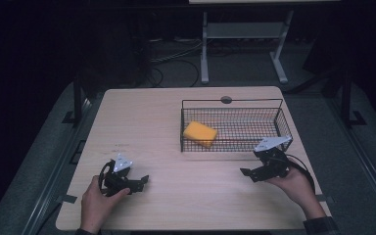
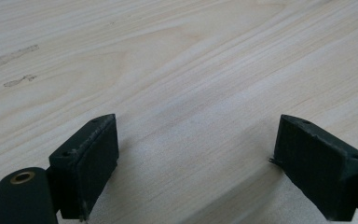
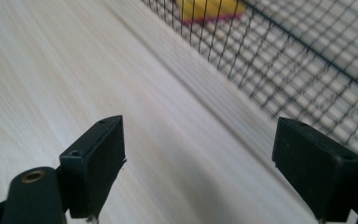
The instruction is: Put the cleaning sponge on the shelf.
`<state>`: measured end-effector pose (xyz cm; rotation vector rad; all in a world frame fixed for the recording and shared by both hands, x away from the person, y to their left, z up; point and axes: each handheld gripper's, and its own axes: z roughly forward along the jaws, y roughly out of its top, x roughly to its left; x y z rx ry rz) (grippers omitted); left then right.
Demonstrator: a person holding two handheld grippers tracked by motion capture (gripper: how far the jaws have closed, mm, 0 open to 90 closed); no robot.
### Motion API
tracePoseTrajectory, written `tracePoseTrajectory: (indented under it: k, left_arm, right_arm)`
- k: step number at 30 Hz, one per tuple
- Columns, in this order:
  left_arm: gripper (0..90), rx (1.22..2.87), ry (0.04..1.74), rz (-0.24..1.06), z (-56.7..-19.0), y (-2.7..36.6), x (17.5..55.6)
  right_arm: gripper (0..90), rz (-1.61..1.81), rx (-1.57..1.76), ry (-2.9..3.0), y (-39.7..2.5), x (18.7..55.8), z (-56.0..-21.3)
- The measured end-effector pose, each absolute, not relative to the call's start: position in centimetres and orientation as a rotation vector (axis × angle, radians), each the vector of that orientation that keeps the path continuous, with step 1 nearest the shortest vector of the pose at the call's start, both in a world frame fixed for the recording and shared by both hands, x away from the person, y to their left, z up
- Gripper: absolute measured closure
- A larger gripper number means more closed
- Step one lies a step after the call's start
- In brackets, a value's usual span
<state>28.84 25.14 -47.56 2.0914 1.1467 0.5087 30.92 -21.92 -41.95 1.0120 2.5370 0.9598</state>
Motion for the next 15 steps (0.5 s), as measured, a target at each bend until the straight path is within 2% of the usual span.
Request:
tracePoseTrajectory:
  k: [5, 15]
  left_arm:
    - [12.9, 2.092, 1.146, 0.509, -47.6, 25.1, 28.8]
    - [12.9, 2.096, 1.145, 0.509, -47.5, 25.2, 28.8]
  right_arm:
    - [14.7, 0.962, 1.080, 2.494, -23.7, 29.8, -44.2]
    - [14.1, 0.921, 1.140, 2.449, -25.2, 28.3, -46.5]
